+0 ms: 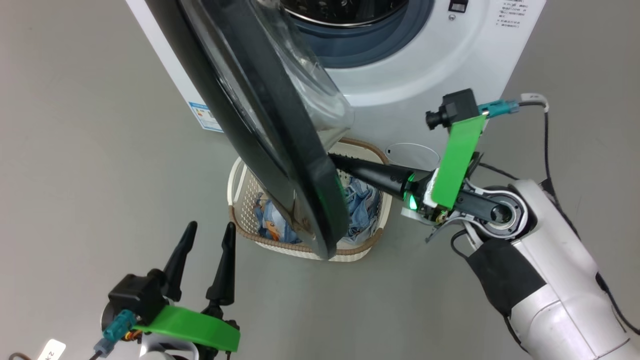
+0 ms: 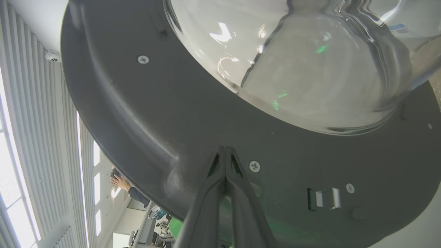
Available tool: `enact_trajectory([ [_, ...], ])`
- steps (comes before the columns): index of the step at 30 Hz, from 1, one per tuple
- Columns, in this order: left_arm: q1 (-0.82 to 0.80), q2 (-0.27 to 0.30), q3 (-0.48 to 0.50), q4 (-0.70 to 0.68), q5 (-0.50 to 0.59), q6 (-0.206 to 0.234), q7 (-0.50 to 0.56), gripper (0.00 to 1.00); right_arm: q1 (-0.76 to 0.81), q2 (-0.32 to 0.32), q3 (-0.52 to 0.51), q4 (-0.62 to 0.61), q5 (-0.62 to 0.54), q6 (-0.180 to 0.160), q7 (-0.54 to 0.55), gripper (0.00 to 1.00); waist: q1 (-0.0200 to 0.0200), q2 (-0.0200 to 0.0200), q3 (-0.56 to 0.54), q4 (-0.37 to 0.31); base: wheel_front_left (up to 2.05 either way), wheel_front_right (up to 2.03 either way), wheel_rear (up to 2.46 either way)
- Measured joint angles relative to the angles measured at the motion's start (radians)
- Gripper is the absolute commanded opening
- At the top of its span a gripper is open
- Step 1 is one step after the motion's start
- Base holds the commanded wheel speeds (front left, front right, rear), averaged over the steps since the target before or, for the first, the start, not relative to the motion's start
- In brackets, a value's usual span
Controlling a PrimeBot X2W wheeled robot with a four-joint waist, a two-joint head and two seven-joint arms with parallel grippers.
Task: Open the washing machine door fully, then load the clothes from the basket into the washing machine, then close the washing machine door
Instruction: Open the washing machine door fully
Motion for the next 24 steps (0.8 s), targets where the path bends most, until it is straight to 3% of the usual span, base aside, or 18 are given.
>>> enact_trajectory([
  [13, 0.019, 0.001, 0.003, 0.001, 0.001, 0.000, 0.000, 1.00, 0.024, 0.006, 0.001, 0.001, -0.026, 0.000, -0.026, 0.00, 0.0000, 0.0000, -0.025, -0.025, 0.00, 0.00, 0.00],
  [14, 0.019, 0.001, 0.004, 0.002, 0.001, 0.000, 0.000, 1.00, 0.029, 0.005, -0.001, 0.003, -0.028, 0.000, -0.033, 0.06, 0.0000, 0.0000, -0.027, -0.030, 0.00, 0.00, 0.00],
  [15, 0.019, 0.001, 0.004, 0.003, 0.001, 0.000, 0.000, 1.00, 0.033, 0.003, -0.002, 0.003, -0.032, 0.000, -0.041, 0.29, 0.0000, 0.0000, -0.029, -0.035, 0.00, 0.00, 0.00],
  [16, 0.019, 0.001, 0.005, 0.005, 0.001, 0.000, 0.000, 1.00, 0.034, 0.000, -0.004, 0.003, -0.033, 0.000, -0.049, 0.43, 0.0000, 0.0000, -0.031, -0.039, 0.00, 0.00, 0.00],
  [17, 0.019, 0.001, 0.007, 0.006, 0.001, 0.000, 0.000, 1.00, 0.035, -0.003, -0.005, 0.001, -0.034, 0.000, -0.057, 0.49, 0.0000, 0.0000, -0.033, -0.044, 0.00, 0.00, 0.00],
  [18, 0.019, 0.001, 0.009, 0.008, 0.002, 0.000, 0.000, 1.00, 0.038, -0.009, -0.007, -0.002, -0.037, 0.000, -0.063, 0.82, 0.0000, 0.0000, -0.035, -0.050, 0.00, 0.00, 0.00],
  [19, 0.020, 0.001, 0.011, 0.012, 0.005, 0.000, 0.000, 1.00, 0.047, -0.014, -0.010, -0.005, -0.042, 0.000, -0.074, 1.00, 0.0000, 0.0000, -0.038, -0.055, 0.00, 0.00, 0.00],
  [24, 0.026, 0.001, 0.022, 0.024, 0.028, 0.000, 0.000, 1.00, 0.093, -0.040, -0.020, -0.005, -0.053, 0.000, -0.127, 1.00, 0.0000, 0.0000, -0.051, -0.084, 0.00, 0.00, 0.00],
])
